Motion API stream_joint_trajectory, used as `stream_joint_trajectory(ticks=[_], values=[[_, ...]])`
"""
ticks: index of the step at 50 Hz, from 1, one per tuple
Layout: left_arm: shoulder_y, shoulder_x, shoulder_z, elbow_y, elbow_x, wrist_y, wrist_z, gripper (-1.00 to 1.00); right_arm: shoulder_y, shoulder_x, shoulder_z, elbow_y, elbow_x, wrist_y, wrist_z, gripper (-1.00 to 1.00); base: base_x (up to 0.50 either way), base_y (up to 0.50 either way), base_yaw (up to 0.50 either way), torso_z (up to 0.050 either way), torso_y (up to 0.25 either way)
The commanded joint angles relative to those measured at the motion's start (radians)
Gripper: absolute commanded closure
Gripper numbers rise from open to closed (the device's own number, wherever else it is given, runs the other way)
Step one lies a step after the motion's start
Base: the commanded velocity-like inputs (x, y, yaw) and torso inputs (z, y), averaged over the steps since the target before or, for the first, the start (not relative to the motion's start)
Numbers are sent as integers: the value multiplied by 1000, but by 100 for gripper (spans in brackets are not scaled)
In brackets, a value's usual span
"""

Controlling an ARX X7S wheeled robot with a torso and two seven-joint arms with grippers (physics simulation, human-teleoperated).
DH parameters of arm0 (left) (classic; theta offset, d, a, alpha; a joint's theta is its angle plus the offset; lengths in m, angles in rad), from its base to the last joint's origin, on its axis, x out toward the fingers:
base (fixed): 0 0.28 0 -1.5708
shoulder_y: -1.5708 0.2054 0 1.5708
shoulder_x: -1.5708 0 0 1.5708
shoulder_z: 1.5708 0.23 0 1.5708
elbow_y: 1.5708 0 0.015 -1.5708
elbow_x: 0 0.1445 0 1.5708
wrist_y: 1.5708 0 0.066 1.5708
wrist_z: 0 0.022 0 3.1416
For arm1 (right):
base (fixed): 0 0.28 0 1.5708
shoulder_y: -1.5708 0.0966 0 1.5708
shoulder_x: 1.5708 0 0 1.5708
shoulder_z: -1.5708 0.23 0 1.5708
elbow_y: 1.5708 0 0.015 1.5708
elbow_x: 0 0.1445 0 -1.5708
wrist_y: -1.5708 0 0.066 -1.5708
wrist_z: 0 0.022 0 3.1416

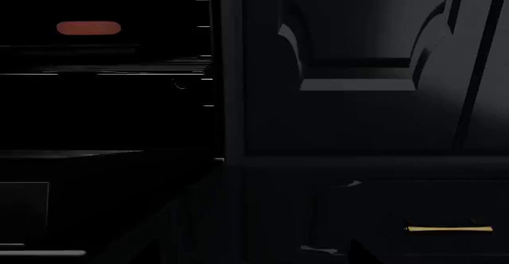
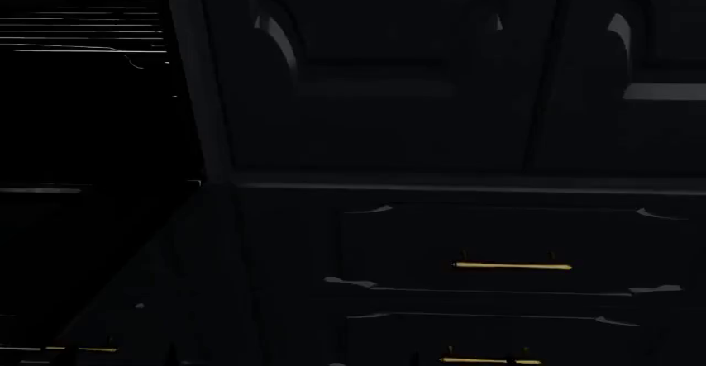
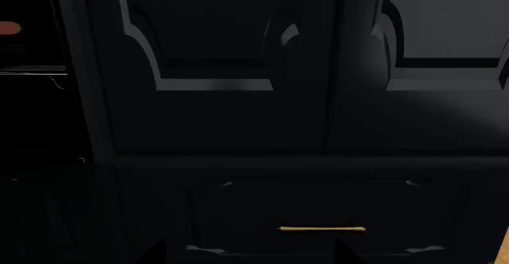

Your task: Close the oven door

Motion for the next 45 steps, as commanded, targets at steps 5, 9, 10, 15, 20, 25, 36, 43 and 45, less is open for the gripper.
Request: stream_joint_trajectory(ticks=[5,9,10,15,20,25,36,43,45], values=[[4,-41,55,-33,36,113,-85,-100,-7,42,-49,-5,35,-12,44,-100,0,0,0,0,0],[7,-47,55,-34,-14,69,-73,-100,-3,50,-69,-5,24,-6,58,-100,0,0,0,0,0],[10,-48,55,-23,-28,58,-68,-100,-3,53,-74,-6,17,-7,64,-100,0,0,0,0,0],[11,-58,66,-27,-22,67,-87,-100,3,60,-84,6,19,-22,78,-100,-47,0,0,0,0],[10,-67,73,-34,-28,76,-97,-100,-12,69,-94,-14,21,-23,88,-100,-312,0,0,0,0],[11,-73,87,-43,-20,91,-109,-100,-8,76,-102,12,26,-43,94,-100,-313,0,0,0,0],[1,-84,104,-75,-20,111,-131,-100,-13,89,-107,29,44,-60,110,-100,-281,0,0,0,0],[-1,-93,114,-76,-28,117,-138,-100,-8,98,-120,38,47,-69,119,-100,-241,0,0,0,0],[-3,-94,118,-82,-33,117,-138,-100,-9,101,-124,38,48,-70,120,-100,-172,0,0,0,0]])
